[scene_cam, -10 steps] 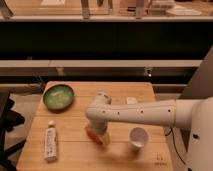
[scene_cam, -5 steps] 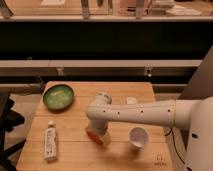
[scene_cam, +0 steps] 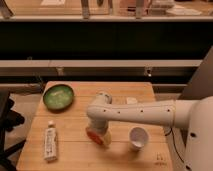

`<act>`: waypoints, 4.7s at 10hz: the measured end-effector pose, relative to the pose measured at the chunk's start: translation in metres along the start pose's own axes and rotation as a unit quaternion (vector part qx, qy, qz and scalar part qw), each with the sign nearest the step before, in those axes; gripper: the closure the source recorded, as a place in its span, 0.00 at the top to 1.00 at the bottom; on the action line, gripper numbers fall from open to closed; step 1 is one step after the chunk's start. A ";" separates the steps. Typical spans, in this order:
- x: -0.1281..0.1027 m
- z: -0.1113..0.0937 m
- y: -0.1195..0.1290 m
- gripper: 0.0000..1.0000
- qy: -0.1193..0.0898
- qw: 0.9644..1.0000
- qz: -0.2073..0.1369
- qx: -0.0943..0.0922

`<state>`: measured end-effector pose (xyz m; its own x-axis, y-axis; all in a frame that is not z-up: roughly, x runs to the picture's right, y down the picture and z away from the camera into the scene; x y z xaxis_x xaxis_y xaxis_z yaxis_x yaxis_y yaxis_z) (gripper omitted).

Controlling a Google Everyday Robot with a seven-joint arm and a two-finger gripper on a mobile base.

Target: Place the pepper in the ceramic cup

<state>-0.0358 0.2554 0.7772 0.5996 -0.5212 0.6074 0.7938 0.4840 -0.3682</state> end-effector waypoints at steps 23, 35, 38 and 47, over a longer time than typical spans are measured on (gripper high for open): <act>0.010 0.014 -0.002 0.80 -0.018 0.999 -0.039 -0.004; 0.014 0.016 -0.008 0.80 -0.028 0.998 -0.051 -0.004; 0.014 0.017 -0.010 0.80 -0.030 0.998 -0.052 -0.003; 0.011 0.018 -0.016 0.80 -0.034 0.998 -0.056 0.001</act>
<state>-0.0433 0.2549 0.8029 0.4991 -0.5222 0.6915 0.8549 0.4270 -0.2946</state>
